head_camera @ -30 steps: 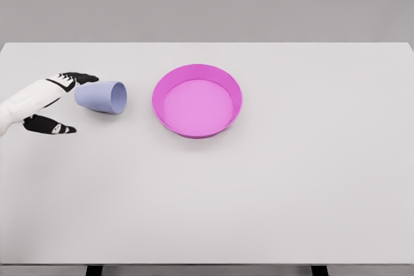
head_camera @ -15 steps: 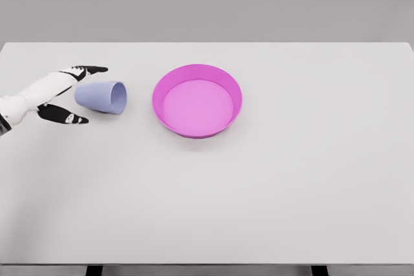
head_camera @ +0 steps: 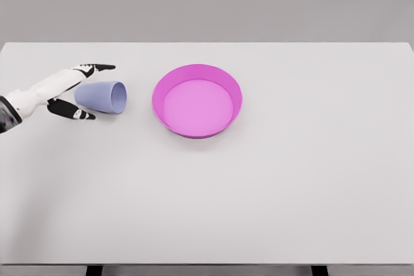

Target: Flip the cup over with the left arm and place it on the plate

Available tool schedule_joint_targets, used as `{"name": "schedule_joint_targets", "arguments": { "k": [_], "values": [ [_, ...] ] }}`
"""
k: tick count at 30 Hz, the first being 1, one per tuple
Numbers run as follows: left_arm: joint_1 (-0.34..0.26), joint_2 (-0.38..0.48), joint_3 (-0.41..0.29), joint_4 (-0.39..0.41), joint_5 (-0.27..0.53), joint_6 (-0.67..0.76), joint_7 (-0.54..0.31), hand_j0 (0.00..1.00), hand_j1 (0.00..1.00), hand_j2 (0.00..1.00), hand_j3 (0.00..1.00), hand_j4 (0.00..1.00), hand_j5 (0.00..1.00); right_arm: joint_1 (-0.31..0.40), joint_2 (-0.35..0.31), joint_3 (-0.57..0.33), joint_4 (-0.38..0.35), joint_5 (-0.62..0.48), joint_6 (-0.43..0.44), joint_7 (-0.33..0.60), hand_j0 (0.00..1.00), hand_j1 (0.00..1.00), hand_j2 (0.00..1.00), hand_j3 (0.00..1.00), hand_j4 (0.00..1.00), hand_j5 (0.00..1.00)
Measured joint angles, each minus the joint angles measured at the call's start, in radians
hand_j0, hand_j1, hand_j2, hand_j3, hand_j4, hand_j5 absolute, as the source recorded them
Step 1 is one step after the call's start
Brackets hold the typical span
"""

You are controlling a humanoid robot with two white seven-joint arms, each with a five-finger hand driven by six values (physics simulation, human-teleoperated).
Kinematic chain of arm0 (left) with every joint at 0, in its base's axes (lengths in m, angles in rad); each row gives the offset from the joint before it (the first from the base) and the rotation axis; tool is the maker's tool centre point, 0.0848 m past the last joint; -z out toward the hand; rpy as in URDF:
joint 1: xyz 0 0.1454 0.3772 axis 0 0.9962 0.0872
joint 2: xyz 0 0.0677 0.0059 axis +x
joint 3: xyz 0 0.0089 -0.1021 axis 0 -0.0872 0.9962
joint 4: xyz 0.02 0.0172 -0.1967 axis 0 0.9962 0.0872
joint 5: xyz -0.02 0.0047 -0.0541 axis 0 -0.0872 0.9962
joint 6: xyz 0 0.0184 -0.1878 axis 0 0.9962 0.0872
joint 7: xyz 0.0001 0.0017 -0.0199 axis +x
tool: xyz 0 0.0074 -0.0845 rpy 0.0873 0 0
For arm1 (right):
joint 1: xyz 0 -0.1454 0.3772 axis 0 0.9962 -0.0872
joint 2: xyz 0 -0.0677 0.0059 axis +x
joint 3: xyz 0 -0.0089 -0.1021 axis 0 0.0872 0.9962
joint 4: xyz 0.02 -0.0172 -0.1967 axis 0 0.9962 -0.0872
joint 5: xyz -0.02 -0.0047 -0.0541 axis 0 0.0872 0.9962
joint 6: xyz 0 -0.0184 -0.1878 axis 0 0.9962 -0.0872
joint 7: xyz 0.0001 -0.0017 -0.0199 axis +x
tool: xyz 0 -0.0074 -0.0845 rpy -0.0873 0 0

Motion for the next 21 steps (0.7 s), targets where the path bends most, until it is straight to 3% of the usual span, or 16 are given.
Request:
{"name": "schedule_joint_targets", "arguments": {
  "k": [21],
  "values": [
    [-0.052,-0.078,-0.03,0.146,-0.038,0.0,-0.001,1.0,1.0,1.0,1.0,1.0,1.0,0.0,0.0,0.0,0.0,0.0,0.0,0.0,1.0,1.0,1.0,1.0,1.0,1.0]
  ]
}}
